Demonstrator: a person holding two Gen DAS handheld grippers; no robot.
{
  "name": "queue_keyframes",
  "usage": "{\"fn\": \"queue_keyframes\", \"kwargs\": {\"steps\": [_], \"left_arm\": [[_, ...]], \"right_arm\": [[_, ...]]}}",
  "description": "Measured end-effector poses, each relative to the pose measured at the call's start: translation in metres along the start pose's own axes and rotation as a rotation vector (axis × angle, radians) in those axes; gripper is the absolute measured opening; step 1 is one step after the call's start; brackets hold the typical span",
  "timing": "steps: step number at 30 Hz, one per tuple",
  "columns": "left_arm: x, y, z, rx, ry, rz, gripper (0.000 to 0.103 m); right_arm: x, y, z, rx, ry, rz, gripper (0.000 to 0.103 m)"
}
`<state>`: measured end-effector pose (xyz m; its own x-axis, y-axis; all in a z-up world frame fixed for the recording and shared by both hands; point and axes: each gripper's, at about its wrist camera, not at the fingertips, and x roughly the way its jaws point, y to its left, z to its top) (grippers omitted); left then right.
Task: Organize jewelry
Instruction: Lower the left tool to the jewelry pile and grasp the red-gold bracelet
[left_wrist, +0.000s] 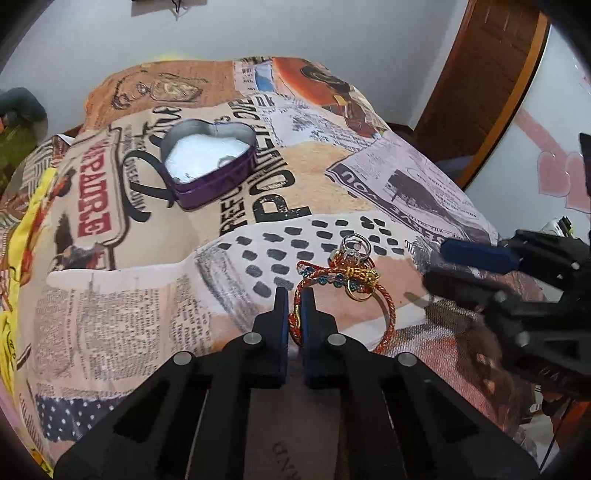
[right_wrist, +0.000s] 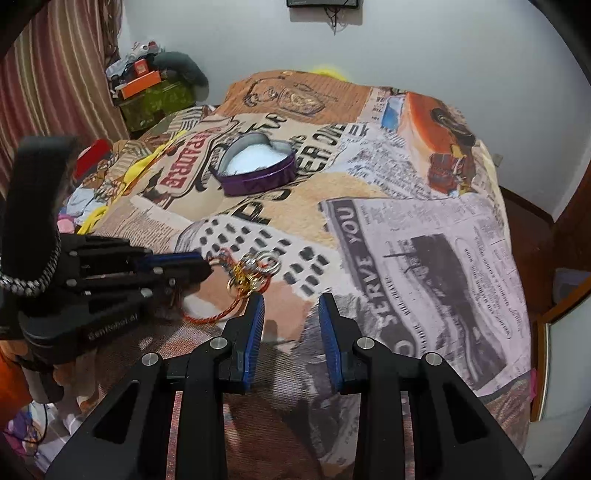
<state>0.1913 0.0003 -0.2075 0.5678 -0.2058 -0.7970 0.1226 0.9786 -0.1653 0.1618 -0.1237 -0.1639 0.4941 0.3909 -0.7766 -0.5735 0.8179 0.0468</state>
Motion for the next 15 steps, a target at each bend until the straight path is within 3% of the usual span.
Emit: {"fn": "queue_keyframes", "kwargs": {"steps": [9,15], "left_arm": [[-0.042,0.019,-0.006,-0.022,-0.110,0.046,0.004],[-0.048,0.037,-0.014,-0.062,-0.124,0.041,0.004]], "right_arm": [[0.019,0.020,0.004,-0.052,0.034,0.035,0.027],[0.028,0.032,0.012,-0.087,0.038,0.030,0.027]]}}
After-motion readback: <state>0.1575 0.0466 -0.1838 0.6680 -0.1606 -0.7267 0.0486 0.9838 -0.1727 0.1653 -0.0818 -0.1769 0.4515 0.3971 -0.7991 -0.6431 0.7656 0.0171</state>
